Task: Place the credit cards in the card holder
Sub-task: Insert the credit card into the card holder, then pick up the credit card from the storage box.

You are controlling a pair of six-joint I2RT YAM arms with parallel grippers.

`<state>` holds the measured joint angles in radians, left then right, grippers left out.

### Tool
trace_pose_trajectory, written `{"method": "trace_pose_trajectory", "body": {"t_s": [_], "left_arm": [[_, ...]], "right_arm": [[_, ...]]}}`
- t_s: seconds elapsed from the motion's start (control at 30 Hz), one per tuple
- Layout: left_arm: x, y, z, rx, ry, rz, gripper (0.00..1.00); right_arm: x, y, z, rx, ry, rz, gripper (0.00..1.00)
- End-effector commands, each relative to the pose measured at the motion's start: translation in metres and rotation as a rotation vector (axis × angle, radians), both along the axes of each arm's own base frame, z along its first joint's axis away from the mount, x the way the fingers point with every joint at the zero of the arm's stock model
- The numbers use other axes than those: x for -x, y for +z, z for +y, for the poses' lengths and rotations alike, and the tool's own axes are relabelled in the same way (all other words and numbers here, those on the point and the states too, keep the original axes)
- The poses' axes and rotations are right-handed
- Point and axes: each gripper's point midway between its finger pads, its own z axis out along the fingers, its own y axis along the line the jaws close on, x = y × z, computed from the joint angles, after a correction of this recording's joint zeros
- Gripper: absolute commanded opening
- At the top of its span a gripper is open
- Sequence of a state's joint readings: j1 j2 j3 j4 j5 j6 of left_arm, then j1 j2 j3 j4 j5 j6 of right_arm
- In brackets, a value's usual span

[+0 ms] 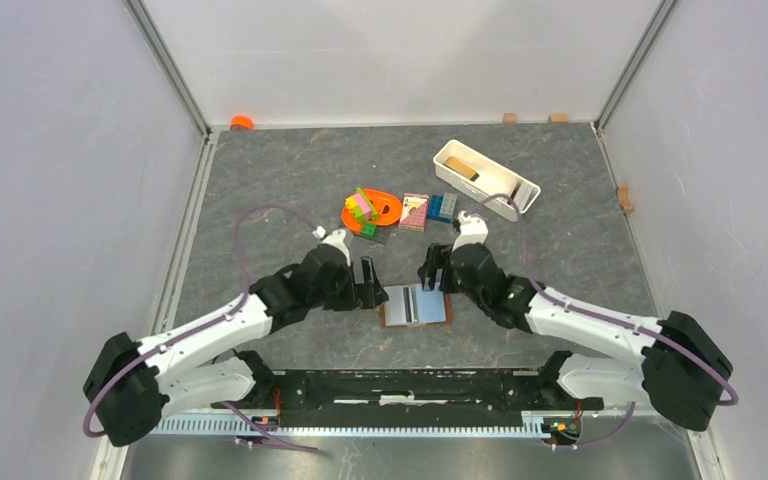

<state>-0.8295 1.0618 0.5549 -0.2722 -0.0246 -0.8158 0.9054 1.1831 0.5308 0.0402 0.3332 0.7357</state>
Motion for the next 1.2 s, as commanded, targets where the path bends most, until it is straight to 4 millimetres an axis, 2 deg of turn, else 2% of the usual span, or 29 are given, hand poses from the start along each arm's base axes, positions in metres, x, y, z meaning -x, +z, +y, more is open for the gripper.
{"method": "trace_pose_trajectory", "body": {"t_s": [0.0, 0.1, 0.17, 0.3, 0.43, 0.6, 0.73, 0.9, 1.17], "left_arm": [[-0.012, 0.048, 0.020, -0.098, -0.096, -0.099, 1.00], [-0.024, 0.074, 0.032, -0.135, -0.142, -0.129, 1.00], [-0.037, 0.087, 0.043, -0.150, -0.138, -0.161, 1.00], [-0.067, 0.101, 0.071, -0.202, -0.057, -0.228, 1.00], [-0.076, 0.109, 0.089, -0.244, -0.011, -0.268, 1.00], [-0.077, 0.107, 0.107, -0.300, 0.032, -0.303, 1.00], [-0.077, 0.106, 0.108, -0.303, 0.026, -0.294, 1.00], [-0.076, 0.105, 0.105, -0.283, 0.016, -0.283, 1.00], [-0.077, 0.103, 0.104, -0.273, 0.013, -0.273, 1.00]], "right_arm": [[-0.035, 0.035, -0.057, 0.260, -0.052, -0.087, 0.83], [-0.063, 0.058, -0.089, 0.356, -0.108, -0.104, 0.89], [-0.082, 0.068, -0.109, 0.408, -0.158, -0.102, 0.90], [-0.121, 0.081, -0.143, 0.448, -0.242, -0.094, 0.90], [-0.161, 0.079, -0.178, 0.456, -0.328, -0.051, 0.89], [-0.206, 0.057, -0.199, 0.423, -0.325, 0.006, 0.82], [-0.235, 0.044, -0.214, 0.426, -0.334, 0.040, 0.74], [-0.250, 0.029, -0.233, 0.408, -0.373, 0.087, 0.72], [-0.253, 0.004, -0.235, 0.354, -0.368, 0.147, 0.75]]}}
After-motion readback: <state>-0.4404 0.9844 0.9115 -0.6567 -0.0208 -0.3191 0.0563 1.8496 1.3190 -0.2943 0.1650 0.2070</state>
